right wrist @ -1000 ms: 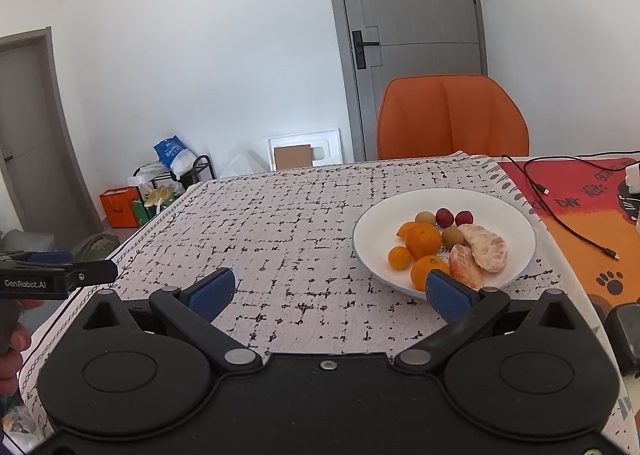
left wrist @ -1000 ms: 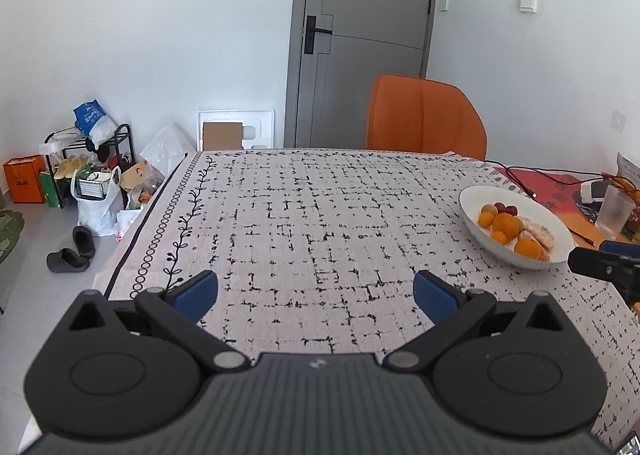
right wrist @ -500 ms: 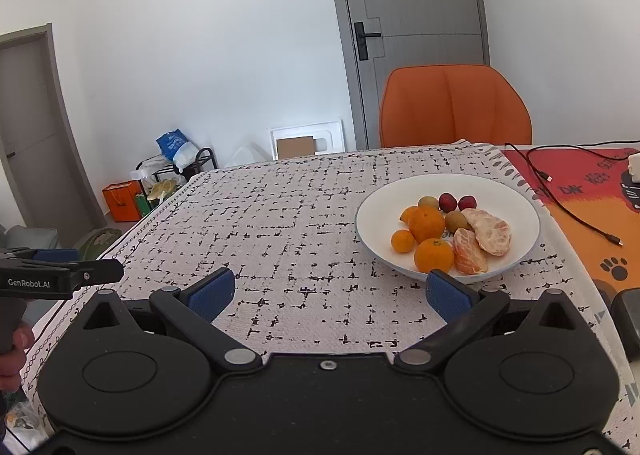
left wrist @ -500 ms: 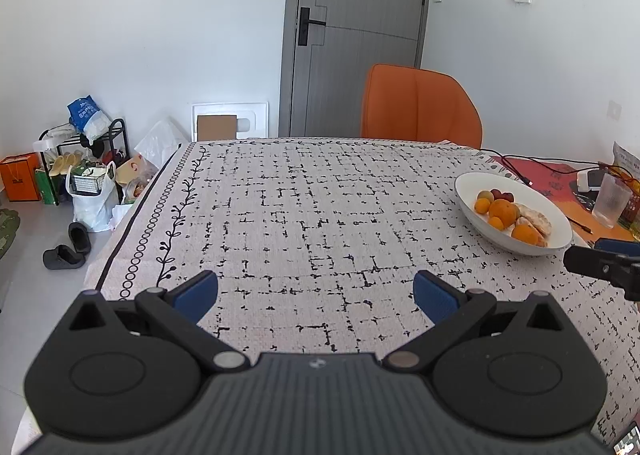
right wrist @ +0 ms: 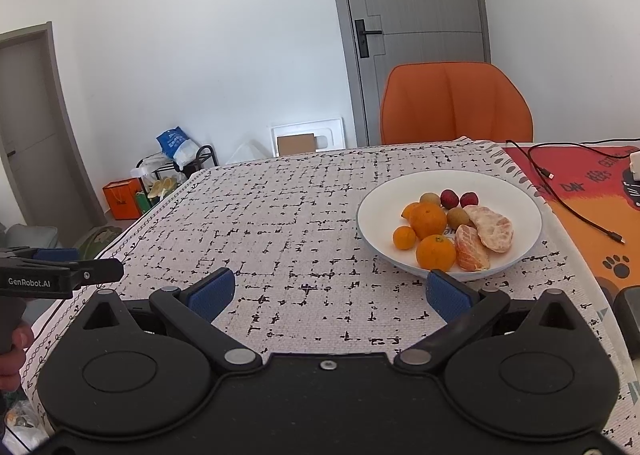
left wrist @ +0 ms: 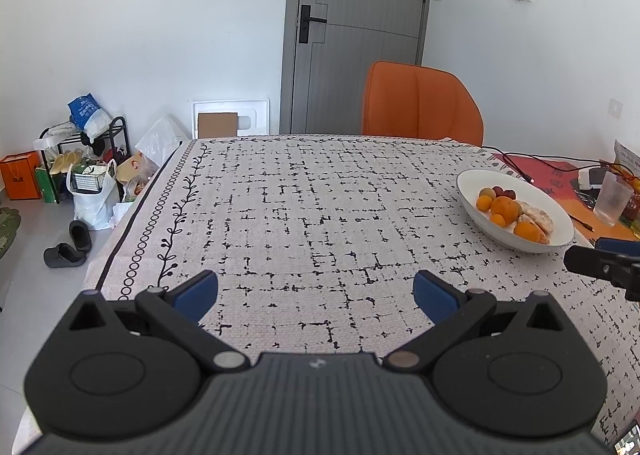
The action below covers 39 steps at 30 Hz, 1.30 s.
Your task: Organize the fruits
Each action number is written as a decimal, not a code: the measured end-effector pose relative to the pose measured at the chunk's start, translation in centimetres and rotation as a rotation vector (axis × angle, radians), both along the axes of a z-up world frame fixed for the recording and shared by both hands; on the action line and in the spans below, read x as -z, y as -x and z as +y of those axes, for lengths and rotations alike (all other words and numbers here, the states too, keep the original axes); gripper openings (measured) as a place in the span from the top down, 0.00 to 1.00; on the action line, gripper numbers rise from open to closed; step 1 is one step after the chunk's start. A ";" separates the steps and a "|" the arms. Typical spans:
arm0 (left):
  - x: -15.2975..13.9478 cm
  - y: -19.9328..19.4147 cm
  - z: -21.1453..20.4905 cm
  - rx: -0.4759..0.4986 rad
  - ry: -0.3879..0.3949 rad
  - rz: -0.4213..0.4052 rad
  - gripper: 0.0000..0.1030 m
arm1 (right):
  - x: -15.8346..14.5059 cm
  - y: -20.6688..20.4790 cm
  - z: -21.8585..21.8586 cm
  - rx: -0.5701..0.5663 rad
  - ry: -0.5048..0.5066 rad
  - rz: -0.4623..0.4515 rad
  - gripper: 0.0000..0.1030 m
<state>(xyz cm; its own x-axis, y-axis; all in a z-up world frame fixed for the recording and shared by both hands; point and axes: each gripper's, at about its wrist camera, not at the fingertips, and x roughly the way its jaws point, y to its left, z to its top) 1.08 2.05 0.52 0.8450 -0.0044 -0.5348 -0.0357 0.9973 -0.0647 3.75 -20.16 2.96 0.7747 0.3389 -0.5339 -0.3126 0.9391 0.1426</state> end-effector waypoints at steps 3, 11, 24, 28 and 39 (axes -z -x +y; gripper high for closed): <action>0.0 0.1 0.0 -0.001 -0.001 -0.001 0.00 | 0.0 0.1 0.1 -0.001 0.001 -0.002 0.00; 0.0 0.1 0.0 0.000 -0.002 0.000 0.00 | 0.1 0.0 0.0 0.004 -0.002 0.005 0.00; -0.1 0.0 0.0 -0.004 0.007 0.003 0.00 | 0.2 0.0 0.0 0.007 -0.002 0.009 0.00; -0.1 0.1 -0.1 -0.003 0.006 0.001 0.00 | 0.2 -0.1 0.0 0.006 -0.002 0.010 0.00; -0.1 0.0 -0.2 0.002 0.005 0.006 0.00 | 0.6 0.0 -0.1 0.005 -0.003 0.023 0.00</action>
<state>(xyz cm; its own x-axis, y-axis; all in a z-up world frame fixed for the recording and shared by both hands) 1.03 1.87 0.66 0.8415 -0.0093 -0.5401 -0.0338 0.9970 -0.0697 3.74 -20.22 2.35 0.7640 0.3366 -0.5505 -0.3047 0.9402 0.1520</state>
